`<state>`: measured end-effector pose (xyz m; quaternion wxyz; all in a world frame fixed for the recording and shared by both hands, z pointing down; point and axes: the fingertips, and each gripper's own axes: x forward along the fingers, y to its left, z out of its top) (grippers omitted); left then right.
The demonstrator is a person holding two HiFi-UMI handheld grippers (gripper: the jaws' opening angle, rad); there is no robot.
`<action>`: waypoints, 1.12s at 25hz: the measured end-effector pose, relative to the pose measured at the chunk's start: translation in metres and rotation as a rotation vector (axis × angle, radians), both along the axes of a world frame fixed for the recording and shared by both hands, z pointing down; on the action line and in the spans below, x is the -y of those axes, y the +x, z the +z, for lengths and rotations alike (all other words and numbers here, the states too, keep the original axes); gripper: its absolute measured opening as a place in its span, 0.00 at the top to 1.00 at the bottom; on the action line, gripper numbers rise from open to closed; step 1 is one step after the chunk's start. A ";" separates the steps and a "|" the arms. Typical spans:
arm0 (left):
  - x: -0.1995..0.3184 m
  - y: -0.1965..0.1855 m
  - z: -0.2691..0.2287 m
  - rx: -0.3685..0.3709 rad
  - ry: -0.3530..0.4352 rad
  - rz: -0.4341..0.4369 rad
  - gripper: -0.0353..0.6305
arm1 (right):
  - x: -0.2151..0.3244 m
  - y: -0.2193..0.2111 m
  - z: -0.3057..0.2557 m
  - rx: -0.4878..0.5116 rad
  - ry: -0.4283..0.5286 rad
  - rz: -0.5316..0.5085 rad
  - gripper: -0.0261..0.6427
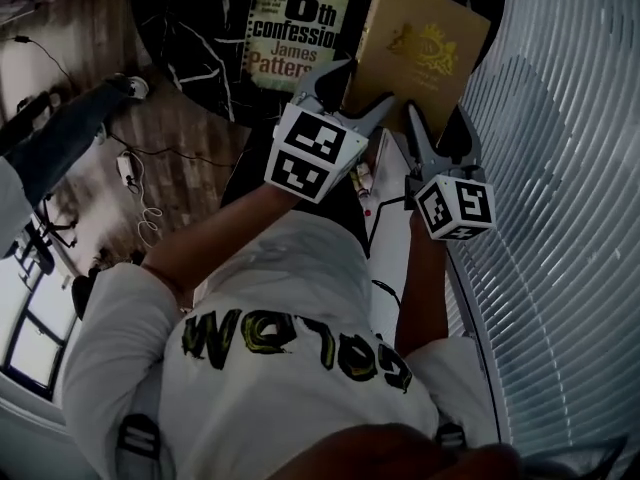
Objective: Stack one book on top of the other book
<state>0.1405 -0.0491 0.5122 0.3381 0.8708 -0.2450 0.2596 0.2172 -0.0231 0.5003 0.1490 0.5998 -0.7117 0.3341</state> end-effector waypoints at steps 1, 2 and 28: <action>-0.002 -0.001 -0.005 -0.005 0.004 0.003 0.52 | -0.002 0.000 -0.007 -0.007 0.007 0.002 0.53; -0.005 -0.001 -0.010 -0.009 0.008 0.006 0.52 | -0.004 -0.001 -0.012 -0.012 0.014 0.004 0.53; 0.008 -0.115 -0.032 0.056 0.094 -0.142 0.52 | 0.019 -0.110 -0.027 0.069 0.062 -0.109 0.53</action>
